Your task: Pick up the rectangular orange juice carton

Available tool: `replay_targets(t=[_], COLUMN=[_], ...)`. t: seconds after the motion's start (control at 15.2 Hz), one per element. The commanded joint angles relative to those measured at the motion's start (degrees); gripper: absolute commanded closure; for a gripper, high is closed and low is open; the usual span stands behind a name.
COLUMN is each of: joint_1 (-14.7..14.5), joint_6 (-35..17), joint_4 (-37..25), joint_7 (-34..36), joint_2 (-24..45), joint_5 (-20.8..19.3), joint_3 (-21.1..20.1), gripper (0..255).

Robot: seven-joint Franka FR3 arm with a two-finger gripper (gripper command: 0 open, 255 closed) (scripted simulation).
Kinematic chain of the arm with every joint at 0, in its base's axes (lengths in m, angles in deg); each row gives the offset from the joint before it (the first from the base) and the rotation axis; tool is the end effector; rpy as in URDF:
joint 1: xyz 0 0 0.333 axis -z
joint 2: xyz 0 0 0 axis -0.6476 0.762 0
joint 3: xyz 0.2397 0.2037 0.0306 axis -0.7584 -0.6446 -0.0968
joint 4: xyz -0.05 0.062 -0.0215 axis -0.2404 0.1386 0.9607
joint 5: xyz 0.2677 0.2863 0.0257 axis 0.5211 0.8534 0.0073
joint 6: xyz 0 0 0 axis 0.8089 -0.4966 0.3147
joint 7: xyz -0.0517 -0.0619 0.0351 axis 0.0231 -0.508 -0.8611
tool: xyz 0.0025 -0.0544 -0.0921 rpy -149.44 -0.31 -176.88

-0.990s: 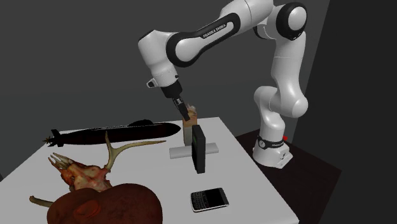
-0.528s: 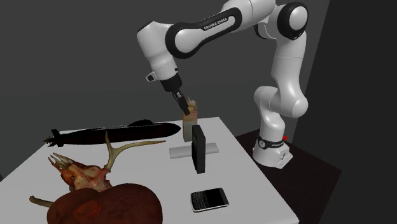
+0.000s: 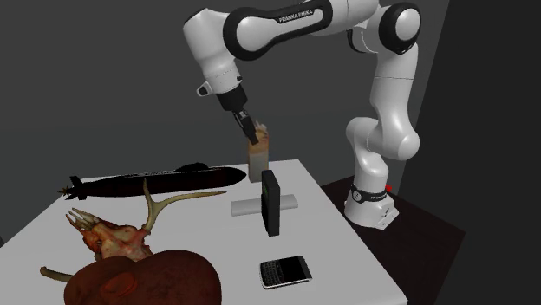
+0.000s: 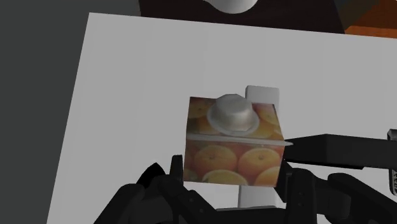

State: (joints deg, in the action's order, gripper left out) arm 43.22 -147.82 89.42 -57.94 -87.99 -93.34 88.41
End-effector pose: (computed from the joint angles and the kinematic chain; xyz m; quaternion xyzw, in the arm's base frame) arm 0.4737 -0.1538 0.5029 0.9782 -0.0775 -0.1927 0.0028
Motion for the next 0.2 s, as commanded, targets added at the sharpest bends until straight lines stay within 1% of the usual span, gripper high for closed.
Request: replay_targets(t=[0.0,0.13], joint_1=[-0.02,-0.02], joint_6=[1.57,1.69], joint_4=[-1.37,-1.48], joint_7=[-0.09,-0.1], joint_2=[-0.21,-0.22], joint_5=[-0.04,-0.05], joint_3=[-0.03,-0.03], gripper=[255,255])
